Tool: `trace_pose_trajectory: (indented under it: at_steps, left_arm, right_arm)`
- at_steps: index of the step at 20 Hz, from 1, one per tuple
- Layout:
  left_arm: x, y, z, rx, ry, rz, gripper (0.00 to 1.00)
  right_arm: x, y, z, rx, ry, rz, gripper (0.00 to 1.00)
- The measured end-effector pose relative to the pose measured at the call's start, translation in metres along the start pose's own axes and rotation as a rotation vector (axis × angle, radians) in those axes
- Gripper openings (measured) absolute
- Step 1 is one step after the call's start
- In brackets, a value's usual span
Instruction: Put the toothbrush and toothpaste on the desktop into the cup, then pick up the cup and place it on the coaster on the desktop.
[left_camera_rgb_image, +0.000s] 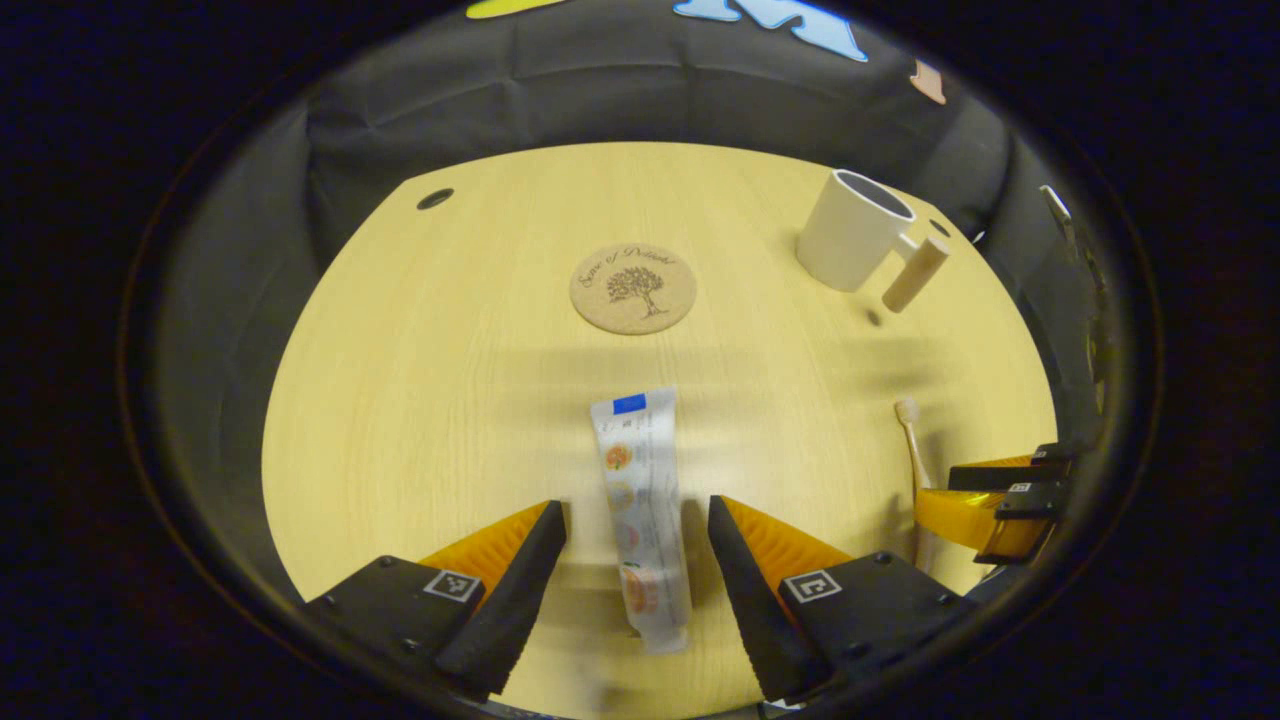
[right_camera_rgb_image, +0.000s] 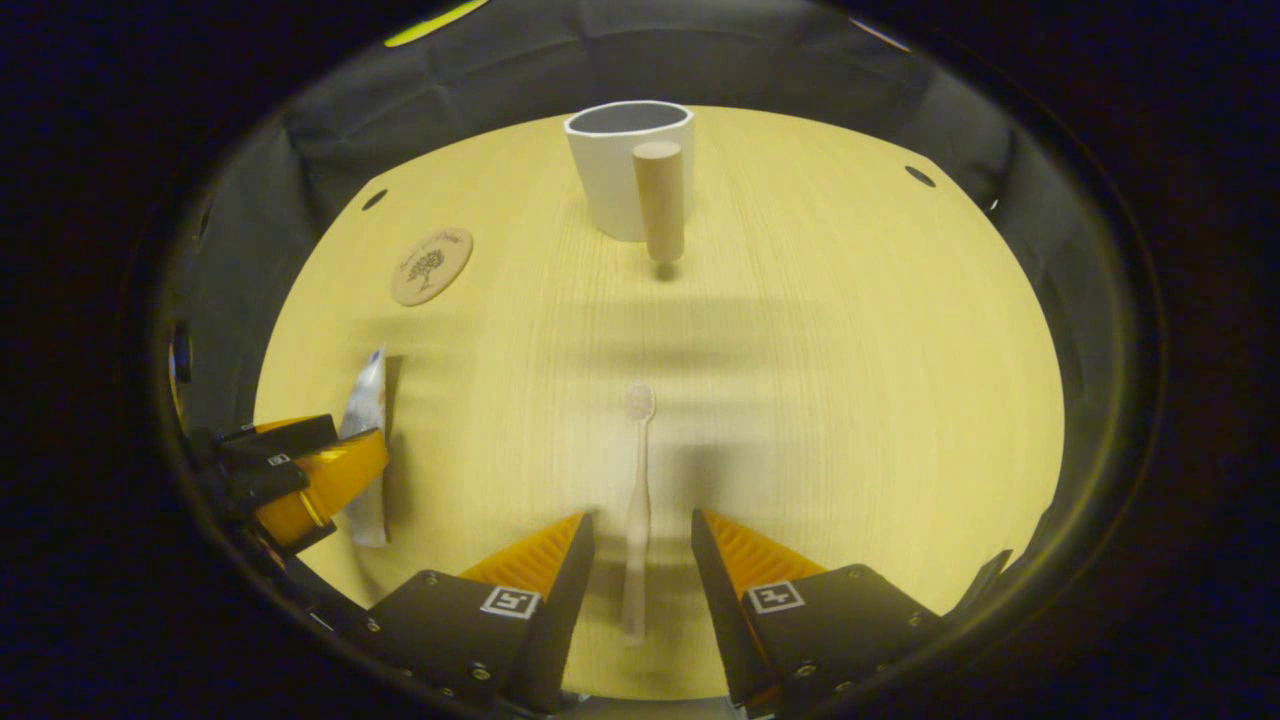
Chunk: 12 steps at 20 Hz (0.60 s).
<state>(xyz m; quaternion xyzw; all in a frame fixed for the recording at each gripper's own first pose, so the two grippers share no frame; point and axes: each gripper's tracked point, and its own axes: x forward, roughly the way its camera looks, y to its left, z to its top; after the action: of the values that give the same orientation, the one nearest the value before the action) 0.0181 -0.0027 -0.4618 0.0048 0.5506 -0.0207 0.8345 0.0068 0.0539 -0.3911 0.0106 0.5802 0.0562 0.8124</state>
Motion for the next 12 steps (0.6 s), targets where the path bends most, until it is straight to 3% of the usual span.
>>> trace_pose_trajectory:
  at_steps: [8, 10, 11, 12]
  left_arm:
    - [0.0111, 0.0043, -0.0033, 0.027, 0.054, 0.029, 0.95]
    - [0.0111, 0.0046, -0.0022, 0.024, 0.045, 0.032, 0.91]
    - [0.0111, 0.0047, -0.0002, 0.026, 0.042, 0.034, 0.82]
    - [0.0111, 0.0045, 0.0007, 0.026, 0.042, 0.034, 0.73]
  right_arm:
    - [0.0110, -0.0014, -0.0045, -0.042, 0.073, -0.051, 0.58]
    - [0.0062, -0.0002, -0.0031, -0.054, 0.070, -0.065, 0.58]
    - [0.0107, -0.0003, -0.0053, -0.054, 0.079, -0.065, 0.42]
    - [0.0099, -0.0010, -0.0073, -0.052, 0.092, -0.066, 0.41]
